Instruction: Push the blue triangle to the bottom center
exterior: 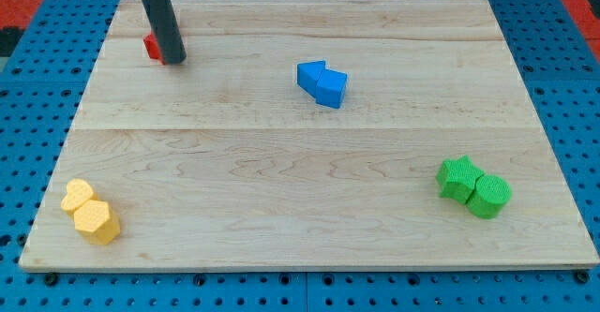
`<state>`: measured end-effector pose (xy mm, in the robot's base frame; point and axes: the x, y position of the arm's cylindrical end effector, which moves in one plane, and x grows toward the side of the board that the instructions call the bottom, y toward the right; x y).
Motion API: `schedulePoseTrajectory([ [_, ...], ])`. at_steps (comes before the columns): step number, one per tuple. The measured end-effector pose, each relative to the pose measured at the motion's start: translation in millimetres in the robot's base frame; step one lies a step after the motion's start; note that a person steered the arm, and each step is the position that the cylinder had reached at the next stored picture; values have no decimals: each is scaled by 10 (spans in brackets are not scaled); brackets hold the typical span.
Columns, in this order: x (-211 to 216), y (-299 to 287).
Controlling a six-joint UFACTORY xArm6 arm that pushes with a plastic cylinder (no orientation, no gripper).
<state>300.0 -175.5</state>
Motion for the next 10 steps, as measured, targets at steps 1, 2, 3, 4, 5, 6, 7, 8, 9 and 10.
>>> schedulePoseTrajectory([
  [1, -108, 90],
  [2, -134, 395],
  [3, -130, 432],
  [4, -127, 1236],
  [5, 185, 1875],
  [6, 558, 1878],
  [7, 986, 1761],
  [8, 1642, 1765],
  [9, 1309, 1828],
  [10, 1500, 2190],
])
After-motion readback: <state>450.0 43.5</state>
